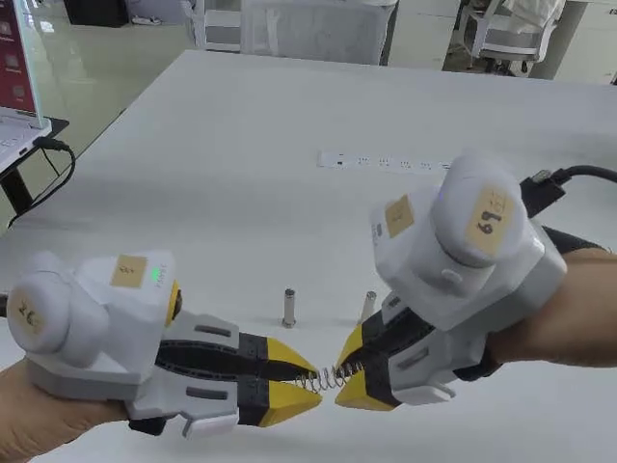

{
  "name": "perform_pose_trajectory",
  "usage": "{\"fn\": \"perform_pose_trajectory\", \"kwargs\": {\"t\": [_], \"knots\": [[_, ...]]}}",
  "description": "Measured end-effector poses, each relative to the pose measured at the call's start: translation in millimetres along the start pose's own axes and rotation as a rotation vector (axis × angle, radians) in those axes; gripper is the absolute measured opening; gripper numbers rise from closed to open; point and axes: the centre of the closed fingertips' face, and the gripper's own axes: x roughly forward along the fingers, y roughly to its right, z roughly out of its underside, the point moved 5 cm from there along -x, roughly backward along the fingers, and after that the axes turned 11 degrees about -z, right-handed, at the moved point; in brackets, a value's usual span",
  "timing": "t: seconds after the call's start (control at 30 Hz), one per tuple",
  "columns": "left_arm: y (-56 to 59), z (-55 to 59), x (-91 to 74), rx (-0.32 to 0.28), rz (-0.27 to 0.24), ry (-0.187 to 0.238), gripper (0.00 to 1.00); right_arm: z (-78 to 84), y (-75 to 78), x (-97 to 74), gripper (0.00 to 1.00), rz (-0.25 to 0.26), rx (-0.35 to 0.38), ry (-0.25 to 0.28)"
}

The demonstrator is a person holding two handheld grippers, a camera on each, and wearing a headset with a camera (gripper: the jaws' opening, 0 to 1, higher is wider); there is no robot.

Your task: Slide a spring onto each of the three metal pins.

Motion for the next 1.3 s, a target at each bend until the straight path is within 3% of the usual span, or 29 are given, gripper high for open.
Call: {"fn": "perform_pose_trajectory", "kwargs": {"t": [1.13, 1.3], "knots": [[0.0, 2.5, 7.4, 0.009, 0.016, -0.026, 0.03, -16.1, -1.4, 0.5, 0.08, -0.002, -0.007, -0.031], [-0.6, 4.2, 7.4, 0.006, 0.014, -0.035, 0.09, -15.7, 0.2, -0.1, 0.08, 0.003, -0.010, -0.039]]}}
